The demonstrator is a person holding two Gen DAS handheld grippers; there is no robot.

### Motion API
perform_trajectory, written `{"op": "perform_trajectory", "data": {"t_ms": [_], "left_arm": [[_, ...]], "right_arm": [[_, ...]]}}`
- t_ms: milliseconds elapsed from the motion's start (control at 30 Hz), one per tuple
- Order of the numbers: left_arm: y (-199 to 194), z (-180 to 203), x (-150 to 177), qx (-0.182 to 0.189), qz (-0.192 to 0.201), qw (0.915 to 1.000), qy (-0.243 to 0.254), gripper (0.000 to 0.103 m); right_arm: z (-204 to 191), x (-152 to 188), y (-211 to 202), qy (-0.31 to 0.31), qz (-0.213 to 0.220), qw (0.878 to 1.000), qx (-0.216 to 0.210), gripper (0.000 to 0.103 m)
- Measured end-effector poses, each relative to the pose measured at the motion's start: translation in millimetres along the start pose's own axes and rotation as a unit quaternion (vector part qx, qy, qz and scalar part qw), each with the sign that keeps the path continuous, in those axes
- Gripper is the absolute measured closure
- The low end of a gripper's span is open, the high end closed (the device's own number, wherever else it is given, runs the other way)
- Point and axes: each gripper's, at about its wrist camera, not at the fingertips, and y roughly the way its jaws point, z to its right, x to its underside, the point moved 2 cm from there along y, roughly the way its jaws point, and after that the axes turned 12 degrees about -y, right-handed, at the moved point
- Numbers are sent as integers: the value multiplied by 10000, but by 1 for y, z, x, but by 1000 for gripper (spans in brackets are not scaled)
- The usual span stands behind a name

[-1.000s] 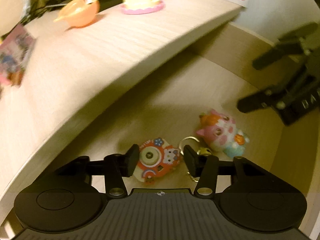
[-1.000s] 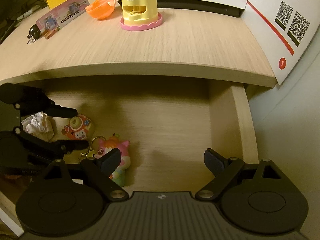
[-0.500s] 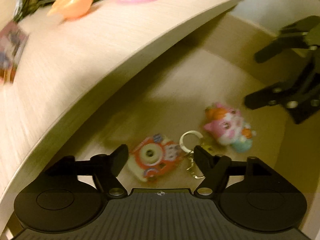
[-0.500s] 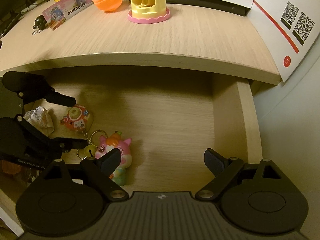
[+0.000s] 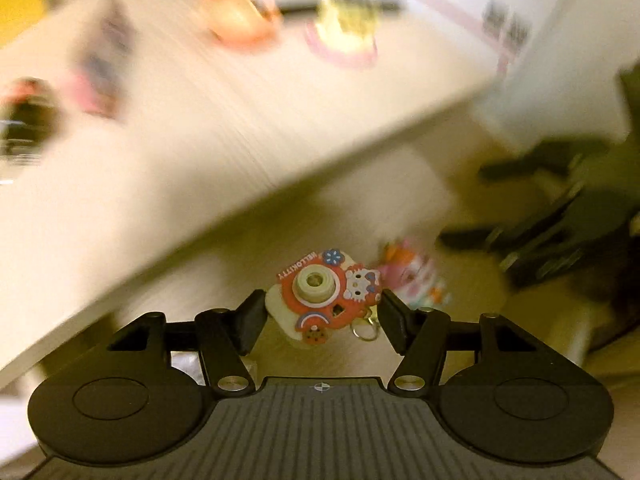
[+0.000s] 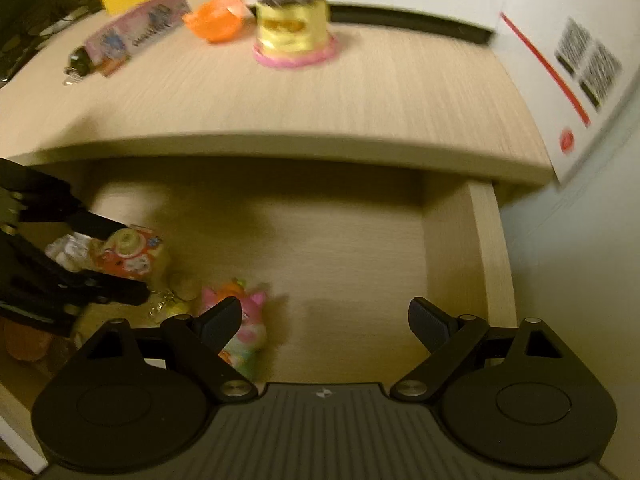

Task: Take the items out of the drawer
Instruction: 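Lift the Hello Kitty toy with the left gripper while the right grasps the white lace cloth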

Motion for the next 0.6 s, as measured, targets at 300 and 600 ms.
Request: {"op": "perform_trajectory", "data": {"t_ms": [300, 600], "left_arm": [[-86, -80, 23, -758, 955, 9858, -1152, 38], [-50, -70, 32, -1210, 1051, 9722, -1709, 38]], "right_arm": [[-73, -38, 5, -1356, 277, 9863, -896, 16], [-163, -74, 51, -2390, 219, 9537, -1814, 21]]}}
